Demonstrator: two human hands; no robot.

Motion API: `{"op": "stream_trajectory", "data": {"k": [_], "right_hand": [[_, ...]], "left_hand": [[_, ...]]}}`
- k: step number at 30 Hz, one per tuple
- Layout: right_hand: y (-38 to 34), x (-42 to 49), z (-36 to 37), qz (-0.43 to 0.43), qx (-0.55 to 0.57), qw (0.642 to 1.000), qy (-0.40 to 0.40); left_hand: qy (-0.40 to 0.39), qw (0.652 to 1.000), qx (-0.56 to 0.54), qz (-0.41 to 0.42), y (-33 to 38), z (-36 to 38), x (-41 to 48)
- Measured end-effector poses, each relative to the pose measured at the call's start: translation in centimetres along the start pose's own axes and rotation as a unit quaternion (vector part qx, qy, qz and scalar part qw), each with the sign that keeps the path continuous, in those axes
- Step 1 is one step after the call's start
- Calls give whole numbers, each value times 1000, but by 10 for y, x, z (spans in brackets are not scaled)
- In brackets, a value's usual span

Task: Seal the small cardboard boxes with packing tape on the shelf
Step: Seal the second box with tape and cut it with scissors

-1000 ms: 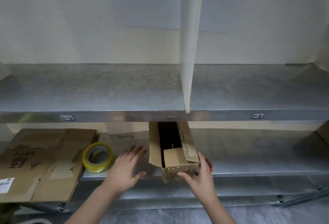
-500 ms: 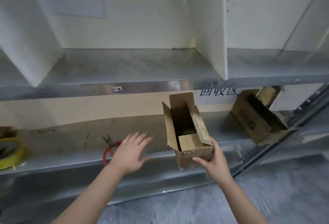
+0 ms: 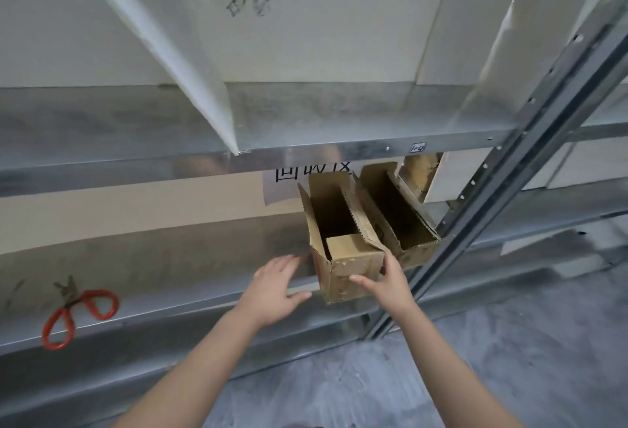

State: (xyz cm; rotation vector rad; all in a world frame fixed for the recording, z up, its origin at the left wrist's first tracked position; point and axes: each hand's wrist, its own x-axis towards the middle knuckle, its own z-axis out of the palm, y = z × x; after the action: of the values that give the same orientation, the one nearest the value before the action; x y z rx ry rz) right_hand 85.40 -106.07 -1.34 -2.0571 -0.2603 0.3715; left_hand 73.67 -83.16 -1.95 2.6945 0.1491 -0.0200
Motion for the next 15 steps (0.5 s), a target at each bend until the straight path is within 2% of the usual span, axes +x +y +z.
{"op": "stream_trajectory", "data": {"k": [3,7,9,12,15], "right_hand": [[11,20,-8,18,20,1000,-10],[23,35,-12,55,63,997,-2],[28,39,-10,76,54,995,19],[34,41,-6,105,13,990,96],[38,47,-9,145,67,980,121]], "left_hand": [[-2,991,-134,-31,28,17,28],[27,953,-277,-116,52,34,53],[41,939,-307,-148,60,39,62],[36,936,-308,-170,71,48,76],[23,929,-327,-172,82,53,91]]}}
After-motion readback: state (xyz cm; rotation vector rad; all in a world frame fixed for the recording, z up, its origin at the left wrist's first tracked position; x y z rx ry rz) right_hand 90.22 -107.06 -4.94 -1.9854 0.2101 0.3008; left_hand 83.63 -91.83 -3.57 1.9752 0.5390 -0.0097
